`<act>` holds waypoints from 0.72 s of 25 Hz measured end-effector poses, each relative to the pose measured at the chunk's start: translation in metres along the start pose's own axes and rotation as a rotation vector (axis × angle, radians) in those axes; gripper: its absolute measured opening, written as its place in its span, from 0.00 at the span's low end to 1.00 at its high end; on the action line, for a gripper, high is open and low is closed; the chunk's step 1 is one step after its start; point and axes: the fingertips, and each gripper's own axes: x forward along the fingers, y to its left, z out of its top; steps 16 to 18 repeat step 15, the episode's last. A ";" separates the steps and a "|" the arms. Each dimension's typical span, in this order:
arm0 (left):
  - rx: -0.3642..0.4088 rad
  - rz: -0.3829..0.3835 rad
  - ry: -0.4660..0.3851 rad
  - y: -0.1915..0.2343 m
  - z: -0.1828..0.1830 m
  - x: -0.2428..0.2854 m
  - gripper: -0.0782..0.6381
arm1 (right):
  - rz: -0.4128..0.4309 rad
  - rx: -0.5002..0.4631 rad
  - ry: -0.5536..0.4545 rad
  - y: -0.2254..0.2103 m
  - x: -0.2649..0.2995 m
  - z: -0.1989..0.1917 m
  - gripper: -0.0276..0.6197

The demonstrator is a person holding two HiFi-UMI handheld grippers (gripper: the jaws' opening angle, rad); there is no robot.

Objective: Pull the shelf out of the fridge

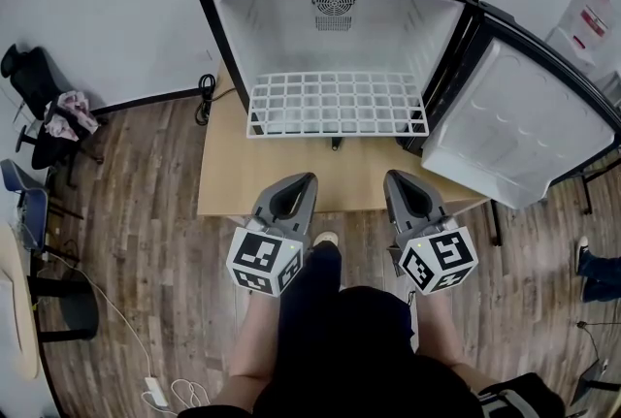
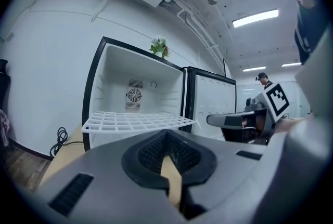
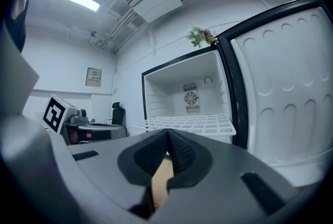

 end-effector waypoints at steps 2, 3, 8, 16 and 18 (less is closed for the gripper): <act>0.002 -0.001 0.002 -0.002 -0.001 0.001 0.11 | 0.005 0.019 -0.002 0.000 -0.001 -0.001 0.03; 0.004 0.000 0.003 -0.003 -0.001 0.001 0.11 | 0.008 0.025 -0.002 0.001 -0.002 -0.002 0.03; 0.003 -0.001 0.004 -0.006 -0.001 0.001 0.11 | 0.008 0.024 0.002 0.001 -0.004 -0.003 0.03; -0.004 0.002 0.008 -0.006 -0.004 0.002 0.11 | 0.010 0.047 0.000 0.000 -0.005 -0.006 0.03; -0.004 0.002 0.008 -0.006 -0.004 0.002 0.11 | 0.010 0.047 0.000 0.000 -0.005 -0.006 0.03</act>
